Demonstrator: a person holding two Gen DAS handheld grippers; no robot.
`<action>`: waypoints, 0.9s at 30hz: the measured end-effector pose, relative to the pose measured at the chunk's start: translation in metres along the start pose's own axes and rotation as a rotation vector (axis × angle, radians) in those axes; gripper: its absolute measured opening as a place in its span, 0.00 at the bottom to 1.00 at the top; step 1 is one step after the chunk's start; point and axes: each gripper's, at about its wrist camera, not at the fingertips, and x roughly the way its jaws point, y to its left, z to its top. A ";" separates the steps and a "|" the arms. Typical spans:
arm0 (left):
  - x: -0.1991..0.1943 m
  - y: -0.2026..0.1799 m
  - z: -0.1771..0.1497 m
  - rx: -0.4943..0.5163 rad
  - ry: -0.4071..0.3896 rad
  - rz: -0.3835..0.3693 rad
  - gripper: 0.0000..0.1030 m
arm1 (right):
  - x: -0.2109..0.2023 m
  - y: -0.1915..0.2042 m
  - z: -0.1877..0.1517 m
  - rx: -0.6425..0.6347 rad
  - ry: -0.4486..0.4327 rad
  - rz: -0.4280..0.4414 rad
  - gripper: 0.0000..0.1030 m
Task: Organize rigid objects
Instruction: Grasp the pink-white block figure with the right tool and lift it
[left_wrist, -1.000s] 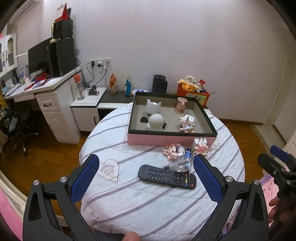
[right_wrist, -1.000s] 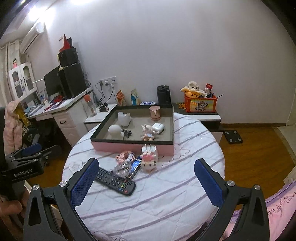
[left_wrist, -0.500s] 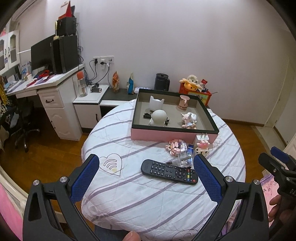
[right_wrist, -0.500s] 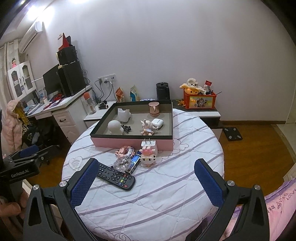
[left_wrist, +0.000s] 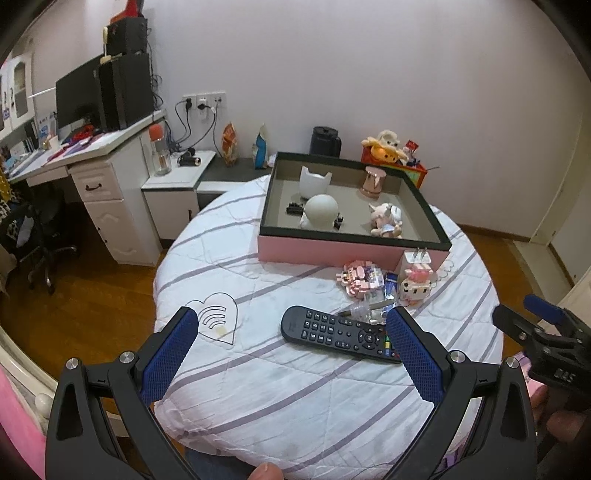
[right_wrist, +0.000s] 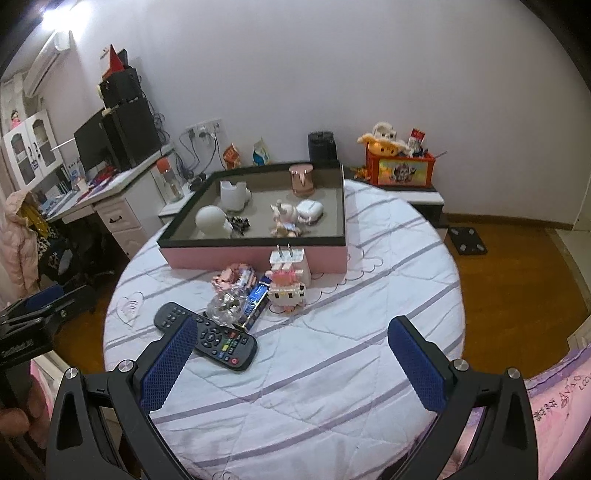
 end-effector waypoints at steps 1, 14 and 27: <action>0.004 -0.001 0.000 0.000 0.007 0.000 1.00 | 0.008 -0.002 0.001 0.009 0.009 0.000 1.00; 0.058 -0.004 -0.001 0.009 0.096 0.008 1.00 | 0.097 -0.008 0.016 0.026 0.102 -0.009 1.00; 0.092 -0.015 0.004 0.043 0.134 0.001 1.00 | 0.135 -0.005 0.016 -0.004 0.180 0.033 0.57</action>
